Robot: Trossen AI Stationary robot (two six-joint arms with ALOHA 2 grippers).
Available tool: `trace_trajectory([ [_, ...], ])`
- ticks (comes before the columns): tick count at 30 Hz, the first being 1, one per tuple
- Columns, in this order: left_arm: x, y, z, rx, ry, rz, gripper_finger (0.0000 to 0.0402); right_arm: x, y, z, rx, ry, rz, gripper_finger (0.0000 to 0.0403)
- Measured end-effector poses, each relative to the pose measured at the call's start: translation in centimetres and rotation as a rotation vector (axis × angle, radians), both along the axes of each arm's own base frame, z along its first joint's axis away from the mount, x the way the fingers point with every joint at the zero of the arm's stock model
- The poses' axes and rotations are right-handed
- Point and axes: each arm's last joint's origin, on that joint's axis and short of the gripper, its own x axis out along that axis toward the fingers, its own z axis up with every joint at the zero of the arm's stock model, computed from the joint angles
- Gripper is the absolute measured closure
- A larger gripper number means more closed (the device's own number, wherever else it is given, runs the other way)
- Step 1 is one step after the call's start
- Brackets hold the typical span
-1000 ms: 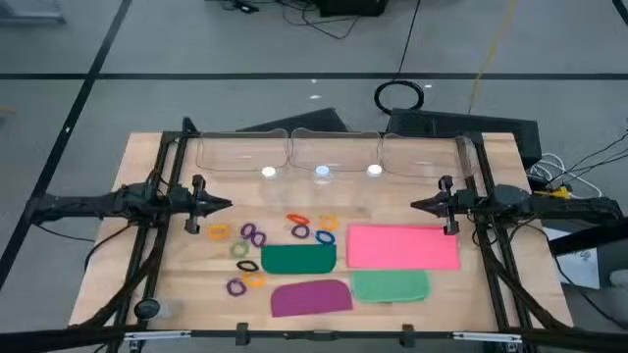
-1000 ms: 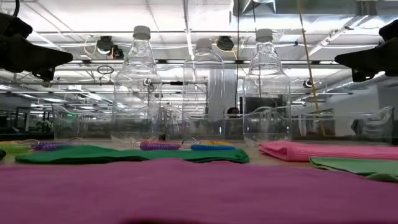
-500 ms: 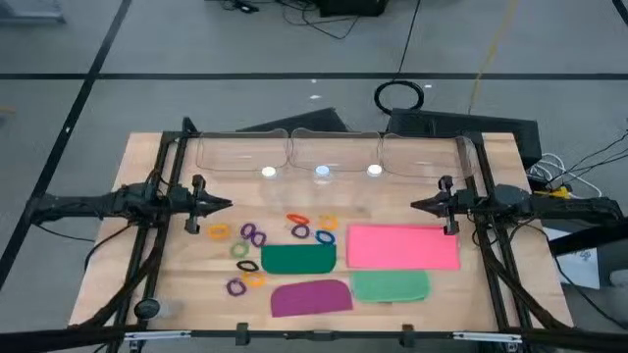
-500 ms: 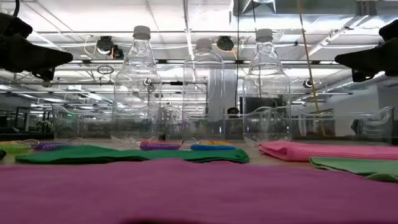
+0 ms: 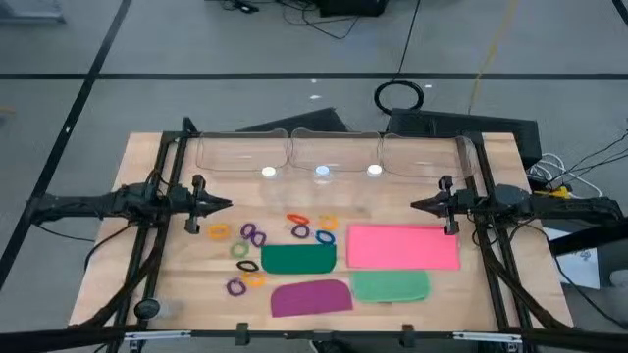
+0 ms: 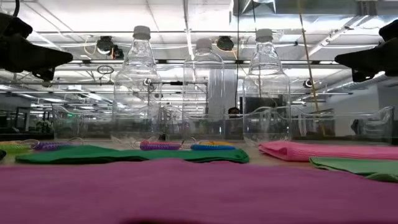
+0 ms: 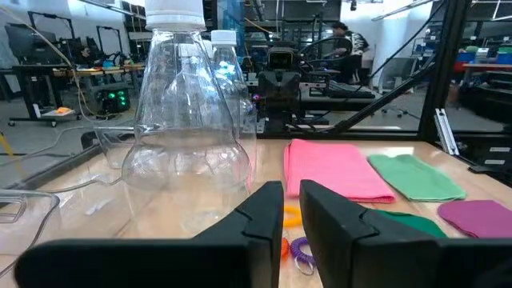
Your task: Pick & Place Sports Items
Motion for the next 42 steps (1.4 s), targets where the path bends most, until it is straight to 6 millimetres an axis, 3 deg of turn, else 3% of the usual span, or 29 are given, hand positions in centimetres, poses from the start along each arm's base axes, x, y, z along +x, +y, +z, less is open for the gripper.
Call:
trace_trajectory([
  [21, 0.0, 0.0, 0.6, 0.061, -0.063, 0.001, 0.0355, 0.0, 0.0, 0.0, -0.009, -0.001, -0.001, 0.0403],
  [27, -0.2, -0.1, 1.9, -0.045, -0.198, -0.032, 0.0355, 0.0, -0.1, 0.4, -0.456, -0.03, -0.067, 0.0403],
  [32, -0.4, 0.0, 2.4, -0.058, -0.25, -0.012, 0.0355, -0.1, -0.1, 0.7, -0.686, -0.063, -0.097, 0.0403],
  [42, 0.1, 0.0, 2.1, -0.181, -0.212, -0.022, 0.0355, -0.2, 0.0, 1.6, -0.727, -0.161, -0.116, 0.0403],
])
